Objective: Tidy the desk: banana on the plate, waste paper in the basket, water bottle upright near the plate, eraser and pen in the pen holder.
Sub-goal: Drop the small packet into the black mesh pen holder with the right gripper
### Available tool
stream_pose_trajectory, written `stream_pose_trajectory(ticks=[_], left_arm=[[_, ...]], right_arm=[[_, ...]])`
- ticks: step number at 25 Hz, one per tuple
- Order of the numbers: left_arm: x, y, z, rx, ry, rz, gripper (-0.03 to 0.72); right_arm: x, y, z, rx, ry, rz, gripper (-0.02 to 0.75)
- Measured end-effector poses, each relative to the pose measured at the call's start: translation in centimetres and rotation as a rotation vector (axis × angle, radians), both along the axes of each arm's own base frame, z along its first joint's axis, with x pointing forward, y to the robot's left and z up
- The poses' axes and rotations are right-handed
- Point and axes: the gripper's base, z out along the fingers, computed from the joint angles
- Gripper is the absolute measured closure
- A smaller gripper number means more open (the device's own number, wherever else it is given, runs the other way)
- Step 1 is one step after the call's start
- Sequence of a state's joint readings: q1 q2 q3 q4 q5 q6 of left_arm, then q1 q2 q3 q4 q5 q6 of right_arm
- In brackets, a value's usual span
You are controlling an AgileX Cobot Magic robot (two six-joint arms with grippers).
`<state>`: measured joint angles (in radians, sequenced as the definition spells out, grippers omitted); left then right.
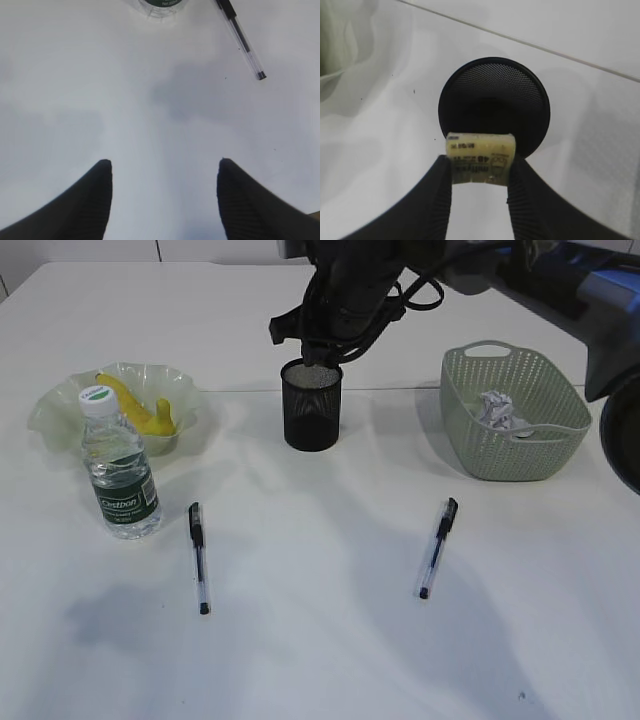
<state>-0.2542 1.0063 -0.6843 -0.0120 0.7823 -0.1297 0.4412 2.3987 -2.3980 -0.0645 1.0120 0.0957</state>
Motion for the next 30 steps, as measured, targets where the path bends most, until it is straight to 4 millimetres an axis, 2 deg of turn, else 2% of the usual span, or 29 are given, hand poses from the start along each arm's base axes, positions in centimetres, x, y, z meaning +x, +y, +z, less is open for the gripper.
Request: stream_pose_trajectory(ticks=[8,20,30], left_arm=[[0.0,0.0,0.0,0.000,0.000,0.000,0.228],[0.0,0.0,0.0,0.000,0.000,0.000,0.228],[0.0,0.0,0.0,0.000,0.000,0.000,0.228]], right_arm=[[0.5,0.3,-0.2,0.026,-0.044,0.006,0.477],[1.1,0.7,-2.8,0.026,-0.008,0.009,0.477],[1.4,1.0,-2.6,0.055,-0.053,0.012,0.477]])
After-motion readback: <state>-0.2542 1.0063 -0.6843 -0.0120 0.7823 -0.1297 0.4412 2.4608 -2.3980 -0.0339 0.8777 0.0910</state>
